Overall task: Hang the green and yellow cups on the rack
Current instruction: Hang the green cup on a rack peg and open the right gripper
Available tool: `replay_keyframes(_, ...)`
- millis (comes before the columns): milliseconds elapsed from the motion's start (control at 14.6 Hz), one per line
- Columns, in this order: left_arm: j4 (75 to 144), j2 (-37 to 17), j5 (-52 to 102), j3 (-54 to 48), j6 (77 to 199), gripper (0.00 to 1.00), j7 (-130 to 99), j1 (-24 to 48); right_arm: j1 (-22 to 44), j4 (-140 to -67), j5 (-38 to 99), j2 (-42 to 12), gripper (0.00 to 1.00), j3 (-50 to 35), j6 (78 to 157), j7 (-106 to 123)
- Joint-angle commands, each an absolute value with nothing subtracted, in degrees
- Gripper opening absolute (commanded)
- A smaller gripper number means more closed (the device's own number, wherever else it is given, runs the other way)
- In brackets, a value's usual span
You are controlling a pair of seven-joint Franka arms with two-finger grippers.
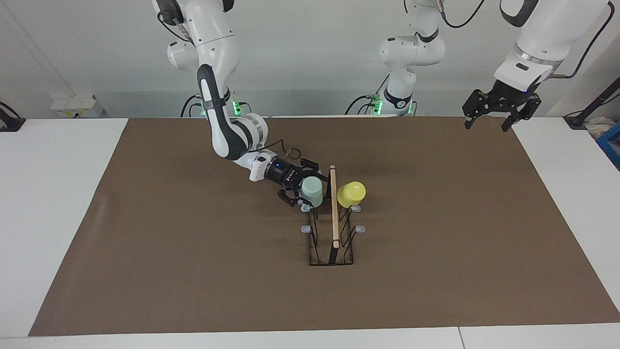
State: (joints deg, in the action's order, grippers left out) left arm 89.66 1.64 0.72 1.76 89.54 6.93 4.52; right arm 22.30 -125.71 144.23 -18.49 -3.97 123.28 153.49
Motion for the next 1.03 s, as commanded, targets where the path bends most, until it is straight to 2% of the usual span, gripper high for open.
replay_keyframes(0,90.26,2.37,-0.35,2.20,88.68,1.00,6.42,5.36,21.80,-129.46,144.06,-14.33,1.00,-4.04,124.45,153.02)
replay_keyframes(206,90.26,2.37,-0.35,2.20,88.68,1.00,6.42,5.36,20.83,-130.60,141.77,-11.79,1.00,-4.04,124.80,152.67)
replay_keyframes(687,90.26,2.37,-0.35,2.20,88.33,1.00,6.42,5.36,18.82,-130.61,131.33,-4.05,1.00,-4.04,133.68,143.89)
replay_keyframes(962,90.26,2.37,-0.35,2.20,88.77,1.00,6.50,5.36,11.45,-126.40,110.64,-3.16,1.00,-3.87,133.60,138.80)
